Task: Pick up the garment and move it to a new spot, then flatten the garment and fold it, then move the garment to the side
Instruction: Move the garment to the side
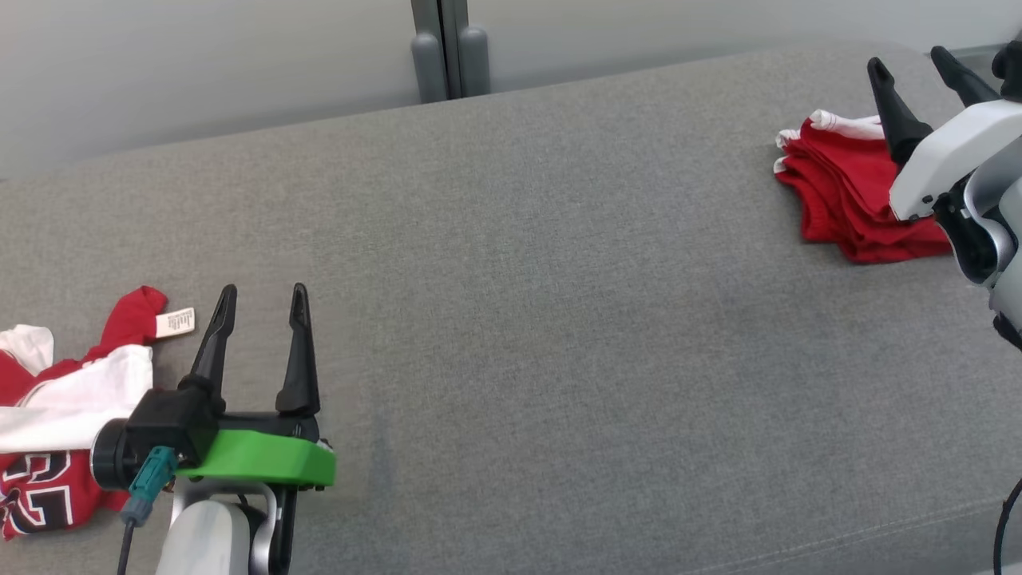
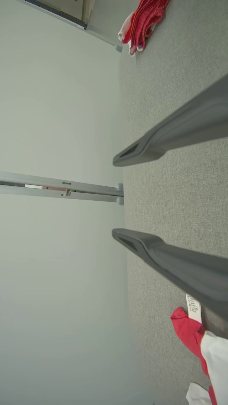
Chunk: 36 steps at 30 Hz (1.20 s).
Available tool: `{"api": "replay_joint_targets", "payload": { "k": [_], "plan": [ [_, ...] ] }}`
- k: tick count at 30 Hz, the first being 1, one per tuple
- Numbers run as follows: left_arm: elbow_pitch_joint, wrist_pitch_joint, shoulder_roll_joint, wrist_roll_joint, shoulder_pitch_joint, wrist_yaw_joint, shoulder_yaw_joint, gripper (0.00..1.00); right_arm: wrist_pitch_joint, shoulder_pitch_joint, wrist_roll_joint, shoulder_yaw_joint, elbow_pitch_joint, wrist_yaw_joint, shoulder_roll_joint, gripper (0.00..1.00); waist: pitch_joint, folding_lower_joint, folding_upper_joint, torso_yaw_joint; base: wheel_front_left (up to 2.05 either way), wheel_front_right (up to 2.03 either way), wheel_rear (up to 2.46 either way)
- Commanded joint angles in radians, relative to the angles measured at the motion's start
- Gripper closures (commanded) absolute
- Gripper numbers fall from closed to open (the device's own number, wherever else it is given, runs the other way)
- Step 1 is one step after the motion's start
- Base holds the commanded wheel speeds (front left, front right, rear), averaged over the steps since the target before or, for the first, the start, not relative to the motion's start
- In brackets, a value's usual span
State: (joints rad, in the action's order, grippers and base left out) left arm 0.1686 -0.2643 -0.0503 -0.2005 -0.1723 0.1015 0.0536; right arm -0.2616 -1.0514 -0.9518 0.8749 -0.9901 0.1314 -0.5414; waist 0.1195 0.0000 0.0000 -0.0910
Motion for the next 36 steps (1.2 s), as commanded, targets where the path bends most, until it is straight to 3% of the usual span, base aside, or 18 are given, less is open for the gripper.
{"api": "replay_joint_targets", "payload": {
  "k": [1,8,13,18,25,36],
  "plan": [
    [0.002,0.0,-0.002,-0.008,0.022,0.003,-0.011,0.0,-0.004,0.064,0.016,-0.035,0.038,-0.001,-0.004,0.0,-0.05,0.0,0.0,0.015,0.0,0.0,0.0],
    [0.021,0.0,-0.002,-0.002,0.044,0.009,-0.014,0.0,-0.004,0.349,0.14,-0.332,0.277,-0.001,0.032,0.0,-0.081,0.0,0.0,0.044,0.0,0.0,0.0],
    [0.035,0.0,-0.002,-0.006,0.055,0.008,-0.038,0.0,-0.004,0.558,0.282,-0.537,0.446,-0.001,0.094,0.0,-0.088,0.0,0.0,0.056,0.0,0.0,0.0],
    [0.042,0.0,-0.002,-0.019,0.067,0.011,-0.048,0.0,-0.003,0.712,0.411,-0.681,0.614,-0.001,0.176,0.0,-0.083,0.0,0.0,0.055,0.0,0.0,0.0],
    [0.036,0.0,-0.002,-0.034,0.083,0.011,-0.05,0.0,-0.004,0.851,0.563,-0.796,0.781,-0.001,0.259,0.0,-0.083,0.0,0.0,0.063,0.0,0.0,0.0],
    [0.007,0.0,-0.002,-0.037,0.092,0.007,-0.046,0.0,-0.004,0.91,0.621,-0.844,0.813,-0.001,0.312,0.0,-0.075,0.0,0.0,0.073,0.0,0.0,0.0]
  ]
}}
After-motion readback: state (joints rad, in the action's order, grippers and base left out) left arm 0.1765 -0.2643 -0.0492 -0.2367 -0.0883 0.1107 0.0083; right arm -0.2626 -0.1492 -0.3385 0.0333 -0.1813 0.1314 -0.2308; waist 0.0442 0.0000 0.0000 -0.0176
